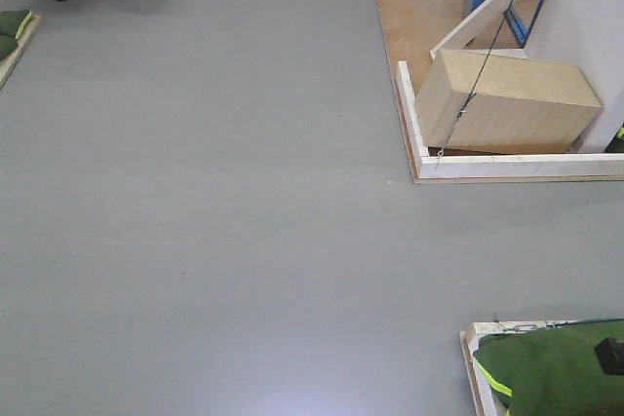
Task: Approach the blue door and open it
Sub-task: 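Drive the base forward toward the blue door beside the wooden platform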
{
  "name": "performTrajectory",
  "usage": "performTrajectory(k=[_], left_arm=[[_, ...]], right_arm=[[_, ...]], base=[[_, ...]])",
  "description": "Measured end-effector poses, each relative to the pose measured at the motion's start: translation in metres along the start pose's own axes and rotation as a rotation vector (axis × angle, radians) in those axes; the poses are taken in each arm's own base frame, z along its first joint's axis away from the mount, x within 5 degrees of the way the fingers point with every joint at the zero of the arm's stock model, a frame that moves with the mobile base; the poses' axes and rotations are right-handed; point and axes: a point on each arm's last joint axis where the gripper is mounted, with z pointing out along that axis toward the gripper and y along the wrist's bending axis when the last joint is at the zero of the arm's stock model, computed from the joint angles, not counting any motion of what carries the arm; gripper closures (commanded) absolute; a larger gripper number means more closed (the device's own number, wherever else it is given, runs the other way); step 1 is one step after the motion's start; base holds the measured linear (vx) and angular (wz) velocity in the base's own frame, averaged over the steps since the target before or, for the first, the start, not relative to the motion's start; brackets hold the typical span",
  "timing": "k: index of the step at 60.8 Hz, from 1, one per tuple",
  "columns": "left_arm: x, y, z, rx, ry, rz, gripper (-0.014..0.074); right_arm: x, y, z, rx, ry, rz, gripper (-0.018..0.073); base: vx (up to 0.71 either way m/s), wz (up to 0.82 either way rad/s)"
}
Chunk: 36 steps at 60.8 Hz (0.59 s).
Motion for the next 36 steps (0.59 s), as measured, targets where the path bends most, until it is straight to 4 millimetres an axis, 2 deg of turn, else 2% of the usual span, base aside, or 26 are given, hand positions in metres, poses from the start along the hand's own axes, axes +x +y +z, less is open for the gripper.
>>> performTrajectory(k=[36], left_arm=[[0.0000, 0.0000, 0.0000, 0.000, 0.000, 0.000, 0.0526]], right_arm=[[-0.0001, 0.0000, 0.0000, 0.000, -0.001, 0.000, 0.0557]], base=[[0.13, -0.08]])
